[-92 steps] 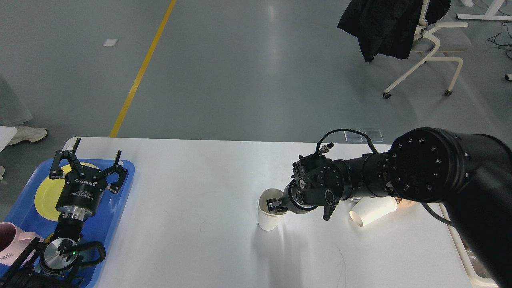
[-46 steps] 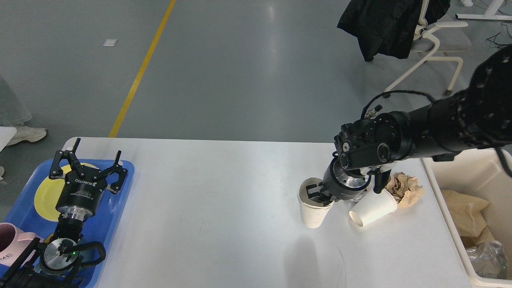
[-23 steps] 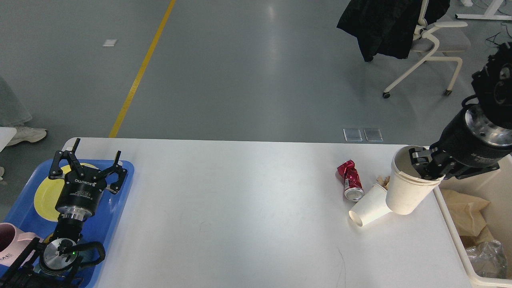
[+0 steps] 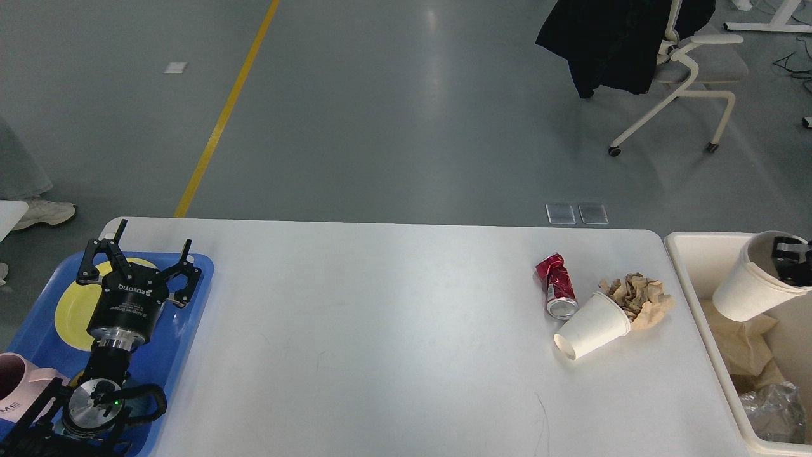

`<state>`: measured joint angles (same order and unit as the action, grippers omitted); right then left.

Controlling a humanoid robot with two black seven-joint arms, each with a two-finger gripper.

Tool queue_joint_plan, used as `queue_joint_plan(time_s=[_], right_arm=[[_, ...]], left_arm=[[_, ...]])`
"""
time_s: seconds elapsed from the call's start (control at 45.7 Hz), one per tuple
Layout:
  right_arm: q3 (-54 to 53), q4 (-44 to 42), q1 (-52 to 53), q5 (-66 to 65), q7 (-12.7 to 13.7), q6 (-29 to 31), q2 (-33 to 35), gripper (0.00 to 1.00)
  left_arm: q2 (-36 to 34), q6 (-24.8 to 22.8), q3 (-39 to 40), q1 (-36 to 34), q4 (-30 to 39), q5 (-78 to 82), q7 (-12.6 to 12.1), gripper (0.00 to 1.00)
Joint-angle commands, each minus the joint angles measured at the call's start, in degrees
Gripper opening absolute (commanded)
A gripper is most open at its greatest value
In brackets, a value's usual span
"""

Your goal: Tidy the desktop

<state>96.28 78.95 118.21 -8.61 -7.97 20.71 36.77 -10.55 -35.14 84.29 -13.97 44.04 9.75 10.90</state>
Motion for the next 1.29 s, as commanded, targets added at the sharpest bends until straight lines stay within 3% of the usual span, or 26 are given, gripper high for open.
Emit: queue_joint_plan(time_s=[0.0, 0.241, 0.416, 0.591, 0.81, 1.27], right_arm=[[-7.1, -15.6, -16.4, -0.4, 0.0, -0.7, 6.6, 0.00], [-29.8, -42.3, -51.9, -0.3, 0.1, -2.1, 7.6, 0.00], [-40.7, -58.8, -70.7, -0.3, 0.1, -5.9, 0.2, 0.00], [-42.2, -71.0, -82.8, 0.3, 2.0, -10.9, -7.7, 0.00], [-44.7, -73.8, -88.9, 0.3, 5.0, -16.5, -11.7, 0.00], [-45.0, -73.5, -90.4, 0.3, 5.4, -17.5, -13.0, 0.00]], left_arm=[[0.0, 0.0, 0.0, 0.0, 0.0, 0.0, 0.0, 0.96], [0.1, 0.0, 0.0, 0.0, 0.0, 0.0, 0.0, 0.96], [0.1, 0.0, 0.0, 0.0, 0.0, 0.0, 0.0, 0.96], [0.0, 0.0, 0.0, -0.1, 0.0, 0.0, 0.0, 0.96], [0.0, 0.0, 0.0, 0.0, 0.0, 0.0, 0.0, 0.96], [0.0, 0.0, 0.0, -0.1, 0.0, -0.1, 0.0, 0.96]])
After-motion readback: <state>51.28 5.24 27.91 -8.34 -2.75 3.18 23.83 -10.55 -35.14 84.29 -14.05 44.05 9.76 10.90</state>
